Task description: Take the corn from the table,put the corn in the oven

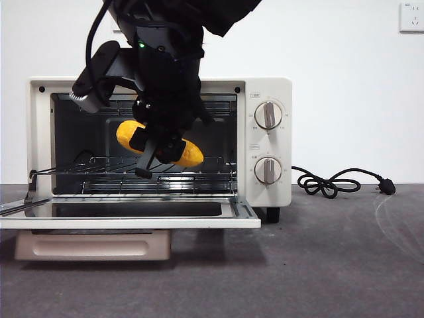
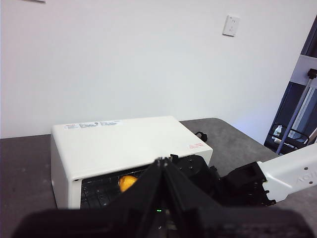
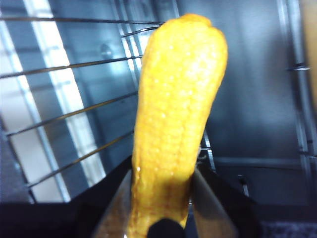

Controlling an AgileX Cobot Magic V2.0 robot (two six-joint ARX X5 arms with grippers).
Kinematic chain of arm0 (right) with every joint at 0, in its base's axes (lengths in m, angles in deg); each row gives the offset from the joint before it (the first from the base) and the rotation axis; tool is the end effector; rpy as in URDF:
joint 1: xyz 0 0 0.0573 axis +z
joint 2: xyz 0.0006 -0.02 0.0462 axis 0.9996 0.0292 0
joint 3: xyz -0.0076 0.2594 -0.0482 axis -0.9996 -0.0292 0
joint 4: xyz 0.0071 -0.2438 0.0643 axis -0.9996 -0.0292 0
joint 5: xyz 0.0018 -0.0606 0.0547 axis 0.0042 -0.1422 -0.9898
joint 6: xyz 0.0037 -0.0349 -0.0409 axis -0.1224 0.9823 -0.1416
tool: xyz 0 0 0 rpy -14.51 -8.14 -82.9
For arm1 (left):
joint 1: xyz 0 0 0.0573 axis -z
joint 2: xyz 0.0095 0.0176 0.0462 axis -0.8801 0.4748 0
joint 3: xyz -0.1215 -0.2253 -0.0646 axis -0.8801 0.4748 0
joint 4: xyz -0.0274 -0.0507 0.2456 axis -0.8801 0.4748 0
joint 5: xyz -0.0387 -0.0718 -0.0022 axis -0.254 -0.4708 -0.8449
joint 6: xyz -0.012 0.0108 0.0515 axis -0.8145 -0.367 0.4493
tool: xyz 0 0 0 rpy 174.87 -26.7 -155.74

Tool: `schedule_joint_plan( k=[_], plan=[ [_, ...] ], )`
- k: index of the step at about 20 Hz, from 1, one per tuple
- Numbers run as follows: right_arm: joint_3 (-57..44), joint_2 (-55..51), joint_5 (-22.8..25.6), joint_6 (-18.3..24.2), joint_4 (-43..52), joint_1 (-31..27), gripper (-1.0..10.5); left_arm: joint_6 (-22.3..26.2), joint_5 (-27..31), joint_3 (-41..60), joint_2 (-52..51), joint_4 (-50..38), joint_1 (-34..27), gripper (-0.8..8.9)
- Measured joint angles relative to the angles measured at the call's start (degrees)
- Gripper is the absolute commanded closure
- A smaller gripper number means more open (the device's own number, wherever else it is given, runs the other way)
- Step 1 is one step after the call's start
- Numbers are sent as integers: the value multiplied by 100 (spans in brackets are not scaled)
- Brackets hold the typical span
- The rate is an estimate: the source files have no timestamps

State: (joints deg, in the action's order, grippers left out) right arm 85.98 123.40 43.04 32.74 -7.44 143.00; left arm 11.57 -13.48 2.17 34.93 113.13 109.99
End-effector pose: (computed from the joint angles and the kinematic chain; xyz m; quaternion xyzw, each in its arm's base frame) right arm 0.2620 0.3391 0.1954 -0.5790 0.1449 0.2149 0.7730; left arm -0.0126 0.0285 0.4234 -0.0931 0.0457 -0.2465 0.9636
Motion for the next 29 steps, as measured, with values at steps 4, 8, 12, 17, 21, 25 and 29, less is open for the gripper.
schedule_joint_plan(
  k=[4, 8, 12, 17, 21, 25, 29],
  plan=[
    [13, 0, -166, -26, -107, -7, 805, -17, 0, 0, 0, 0, 0, 819],
    [28, 0, -212, -173, -127, -24, 635, -20, 0, 0, 0, 0, 0, 819],
    [35, 0, -254, -455, -168, -22, 554, -20, 0, 0, 0, 2, 0, 819],
    [37, -11, -138, -647, -146, -15, 538, -20, 0, 0, 0, 2, 0, 819],
    [42, -13, 39, -688, -142, 42, 538, -20, 0, 0, 0, 2, 0, 819],
    [42, -13, 208, -691, -164, 127, 539, -20, 0, 0, 0, 59, 0, 819],
    [42, -13, 487, -684, -229, 278, 540, -20, 37, 0, 0, 101, 0, 819]
  ],
)
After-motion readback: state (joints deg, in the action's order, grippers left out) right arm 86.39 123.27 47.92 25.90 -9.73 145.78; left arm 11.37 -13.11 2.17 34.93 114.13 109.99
